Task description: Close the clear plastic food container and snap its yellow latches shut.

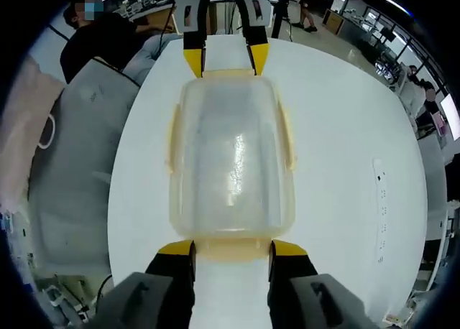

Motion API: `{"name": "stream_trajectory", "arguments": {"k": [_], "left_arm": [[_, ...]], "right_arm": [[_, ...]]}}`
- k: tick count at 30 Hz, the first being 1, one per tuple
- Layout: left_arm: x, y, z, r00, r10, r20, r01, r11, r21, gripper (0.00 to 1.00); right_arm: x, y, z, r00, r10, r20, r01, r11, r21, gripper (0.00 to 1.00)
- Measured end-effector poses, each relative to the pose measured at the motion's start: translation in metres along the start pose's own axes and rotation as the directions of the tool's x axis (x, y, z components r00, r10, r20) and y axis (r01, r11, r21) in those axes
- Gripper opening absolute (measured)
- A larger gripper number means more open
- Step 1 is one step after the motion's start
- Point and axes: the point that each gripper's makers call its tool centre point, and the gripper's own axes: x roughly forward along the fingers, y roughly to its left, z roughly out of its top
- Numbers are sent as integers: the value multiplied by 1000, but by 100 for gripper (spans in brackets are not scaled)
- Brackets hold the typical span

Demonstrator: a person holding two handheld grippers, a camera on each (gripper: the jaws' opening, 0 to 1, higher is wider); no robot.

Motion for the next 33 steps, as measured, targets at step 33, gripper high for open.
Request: {"name": "stream_trajectory", "arguments": {"k": [33], "left_arm": [[35, -4, 14, 999, -30, -11, 30, 1000, -8, 37]], "right_arm": [[13, 1, -34, 999, 39, -25, -38, 999, 37, 37]]}}
